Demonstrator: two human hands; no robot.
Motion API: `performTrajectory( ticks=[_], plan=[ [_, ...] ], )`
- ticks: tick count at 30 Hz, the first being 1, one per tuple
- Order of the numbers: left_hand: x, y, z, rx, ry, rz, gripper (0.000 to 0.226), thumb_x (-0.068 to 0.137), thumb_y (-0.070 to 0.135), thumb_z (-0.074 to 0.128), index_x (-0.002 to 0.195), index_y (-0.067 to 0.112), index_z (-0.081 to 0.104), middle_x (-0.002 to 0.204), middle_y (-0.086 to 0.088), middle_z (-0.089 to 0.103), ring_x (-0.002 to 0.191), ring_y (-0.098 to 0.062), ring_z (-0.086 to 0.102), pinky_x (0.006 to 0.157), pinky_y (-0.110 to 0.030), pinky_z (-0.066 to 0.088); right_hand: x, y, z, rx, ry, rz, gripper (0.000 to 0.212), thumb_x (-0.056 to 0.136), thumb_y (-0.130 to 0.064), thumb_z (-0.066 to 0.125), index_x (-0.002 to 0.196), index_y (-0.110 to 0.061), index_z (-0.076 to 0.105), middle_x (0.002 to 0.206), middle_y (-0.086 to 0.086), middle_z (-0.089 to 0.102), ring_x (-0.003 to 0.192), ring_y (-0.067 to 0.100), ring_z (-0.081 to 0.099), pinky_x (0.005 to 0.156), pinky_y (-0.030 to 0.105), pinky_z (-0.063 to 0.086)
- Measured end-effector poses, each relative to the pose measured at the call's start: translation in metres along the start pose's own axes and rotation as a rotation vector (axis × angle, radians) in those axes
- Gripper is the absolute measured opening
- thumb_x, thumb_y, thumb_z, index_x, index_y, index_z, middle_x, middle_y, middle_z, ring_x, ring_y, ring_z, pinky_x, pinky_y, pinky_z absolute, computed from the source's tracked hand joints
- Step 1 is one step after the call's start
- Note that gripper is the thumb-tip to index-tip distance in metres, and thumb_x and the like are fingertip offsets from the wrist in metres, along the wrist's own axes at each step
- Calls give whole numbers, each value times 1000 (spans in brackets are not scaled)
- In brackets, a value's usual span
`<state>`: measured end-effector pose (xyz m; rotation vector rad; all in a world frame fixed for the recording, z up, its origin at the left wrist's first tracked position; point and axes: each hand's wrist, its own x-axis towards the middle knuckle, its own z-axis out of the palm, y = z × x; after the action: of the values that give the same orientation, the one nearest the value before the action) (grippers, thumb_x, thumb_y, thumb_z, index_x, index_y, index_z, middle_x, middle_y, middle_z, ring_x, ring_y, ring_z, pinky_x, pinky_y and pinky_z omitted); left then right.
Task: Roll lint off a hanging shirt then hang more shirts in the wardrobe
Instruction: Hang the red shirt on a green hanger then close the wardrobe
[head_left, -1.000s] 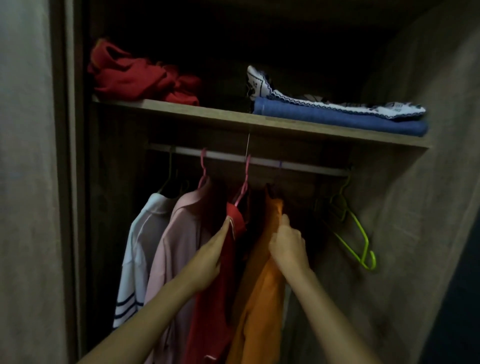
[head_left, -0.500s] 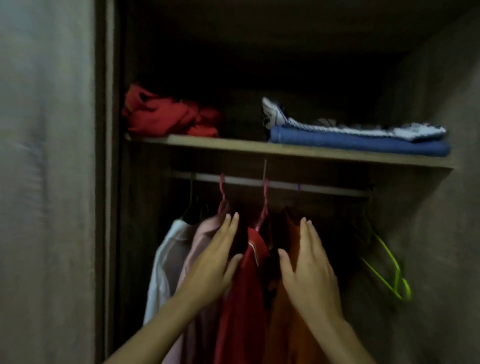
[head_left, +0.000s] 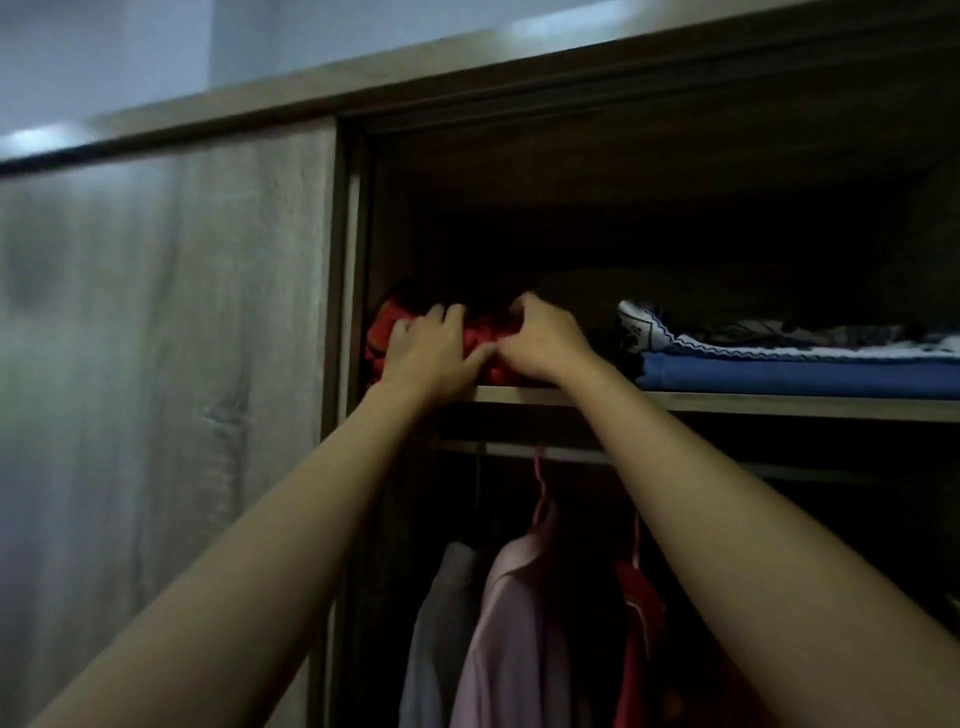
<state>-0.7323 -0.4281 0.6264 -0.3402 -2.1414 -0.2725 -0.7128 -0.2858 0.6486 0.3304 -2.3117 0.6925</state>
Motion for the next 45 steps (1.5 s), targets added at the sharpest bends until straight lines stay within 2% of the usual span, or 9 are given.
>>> performTrajectory(
  ticks=[5, 10, 15, 22, 27, 32, 36, 39, 45],
  plan=[
    [8, 1, -2, 48, -148, -134, 77, 86, 55, 53, 144, 11, 29, 138, -18, 47, 128, -39, 40, 107, -48, 31, 4, 7, 6, 89, -329, 0, 69, 92, -27, 58, 151, -28, 22, 144, 6, 43, 132, 27, 42, 107, 34, 32],
    [3, 2, -12, 24, -158, -119, 31, 88, 22, 50, 116, 8, 53, 120, -19, 54, 106, -38, 54, 95, -50, 45, 2, 4, 5, -91, -275, 30, 37, 89, -28, 58, 121, -11, 60, 119, 11, 63, 104, 26, 60, 82, 29, 44],
    [-11, -7, -36, -213, -274, -105, 53, 80, 32, 58, 128, 15, 46, 125, -18, 51, 105, -32, 54, 91, -41, 46, -14, 16, -9, -124, -214, -4, 29, 88, -32, 57, 105, -11, 68, 88, 8, 63, 77, 21, 57, 57, 27, 39],
    [-61, 0, -70, -228, -270, -7, 54, 83, 22, 61, 128, 11, 34, 101, -7, 61, 95, -29, 63, 83, -39, 52, -77, 16, -21, -42, 17, -295, 28, 72, -33, 70, 90, -19, 54, 139, -1, 40, 114, 18, 48, 86, 25, 35],
    [-140, 8, -100, -571, -373, 19, 54, 71, 62, 70, 116, 33, 60, 106, 14, 69, 97, -3, 64, 86, -22, 48, -152, 14, -6, 5, 142, -463, 19, 68, -22, 58, 83, -11, 58, 97, -4, 57, 89, 20, 55, 75, 29, 40],
    [-208, 14, -87, -1274, -923, -392, 53, 77, 64, 44, 98, 27, 76, 102, 1, 75, 97, -14, 71, 74, -22, 58, -218, 30, 46, 272, -120, -319, 37, 74, -15, 60, 110, -16, 69, 108, -5, 71, 101, 7, 66, 88, 28, 52],
    [-248, -3, -54, -1359, -877, -638, 29, 88, 35, 55, 98, 14, 72, 98, -8, 75, 83, -17, 71, 79, -26, 56, -259, 58, 87, 321, -303, -96, 36, 64, -14, 52, 95, -19, 70, 91, -9, 73, 88, 0, 63, 79, 37, 54],
    [-269, -17, -45, -1448, -836, -649, 21, 90, 18, 53, 103, 14, 70, 95, -8, 73, 79, -16, 70, 70, -23, 57, -286, 73, 96, 326, -408, 101, 20, 54, -10, 48, 68, -23, 41, 64, -5, 48, 62, 9, 40, 53, 43, 38],
    [-282, -30, -37, -1615, -685, -780, 30, 88, 17, 56, 115, 9, 65, 99, -11, 74, 80, -19, 72, 76, -30, 59, -334, 87, 86, 394, -568, 355, 31, 64, 1, 47, 81, -25, 46, 66, -2, 44, 53, 9, 37, 47, 26, 30]
  ],
)
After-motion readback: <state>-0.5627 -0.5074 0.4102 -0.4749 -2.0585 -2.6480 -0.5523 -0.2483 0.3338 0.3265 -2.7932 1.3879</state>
